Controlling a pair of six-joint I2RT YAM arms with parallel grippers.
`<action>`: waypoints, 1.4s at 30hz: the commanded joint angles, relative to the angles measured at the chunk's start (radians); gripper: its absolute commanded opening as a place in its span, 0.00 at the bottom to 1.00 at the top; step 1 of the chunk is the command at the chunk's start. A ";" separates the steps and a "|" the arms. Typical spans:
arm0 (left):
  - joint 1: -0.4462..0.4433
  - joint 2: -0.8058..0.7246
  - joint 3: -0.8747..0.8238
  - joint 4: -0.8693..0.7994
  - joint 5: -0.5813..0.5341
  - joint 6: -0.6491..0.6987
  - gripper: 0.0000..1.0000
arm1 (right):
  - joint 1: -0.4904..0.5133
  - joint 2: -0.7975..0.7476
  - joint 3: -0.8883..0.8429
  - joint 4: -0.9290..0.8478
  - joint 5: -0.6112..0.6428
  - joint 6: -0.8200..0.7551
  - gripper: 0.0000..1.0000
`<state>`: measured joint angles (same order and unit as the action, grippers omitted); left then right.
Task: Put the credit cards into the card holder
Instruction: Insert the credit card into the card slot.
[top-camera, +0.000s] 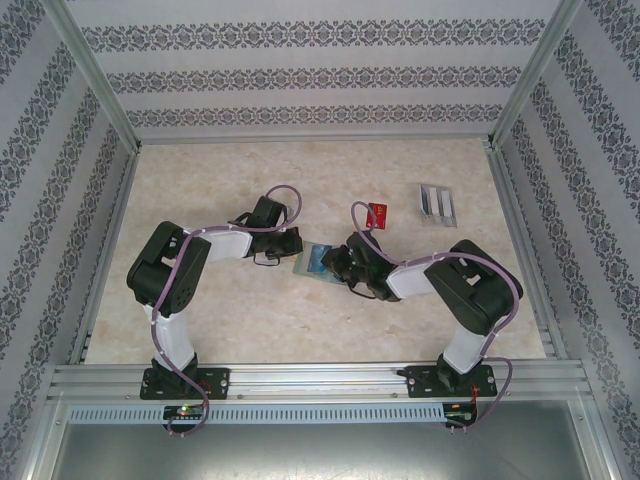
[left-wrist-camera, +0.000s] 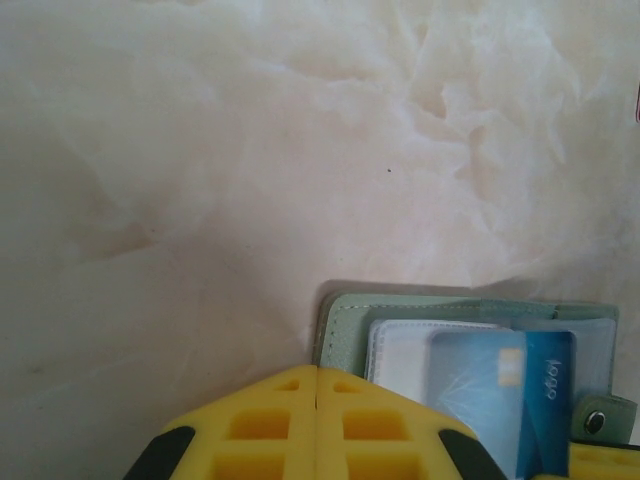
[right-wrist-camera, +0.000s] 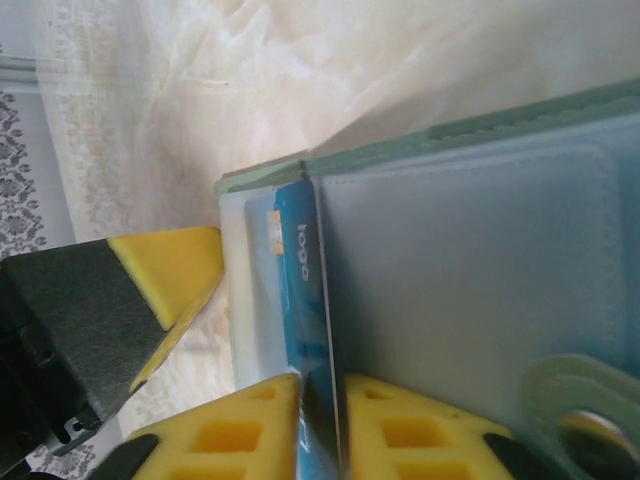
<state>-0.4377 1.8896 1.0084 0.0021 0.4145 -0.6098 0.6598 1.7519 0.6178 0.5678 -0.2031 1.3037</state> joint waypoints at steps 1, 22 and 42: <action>-0.038 0.059 -0.020 -0.044 0.032 -0.012 0.00 | 0.014 0.037 0.027 -0.057 0.003 -0.013 0.27; -0.039 0.058 -0.019 -0.047 0.032 -0.012 0.00 | 0.026 0.024 0.142 -0.341 0.033 -0.204 0.26; -0.036 0.057 -0.020 -0.048 0.033 -0.014 0.00 | 0.056 -0.043 0.220 -0.553 0.125 -0.291 0.40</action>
<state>-0.4393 1.8915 1.0084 0.0090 0.4183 -0.6098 0.7097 1.7435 0.8543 0.0975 -0.1368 1.0470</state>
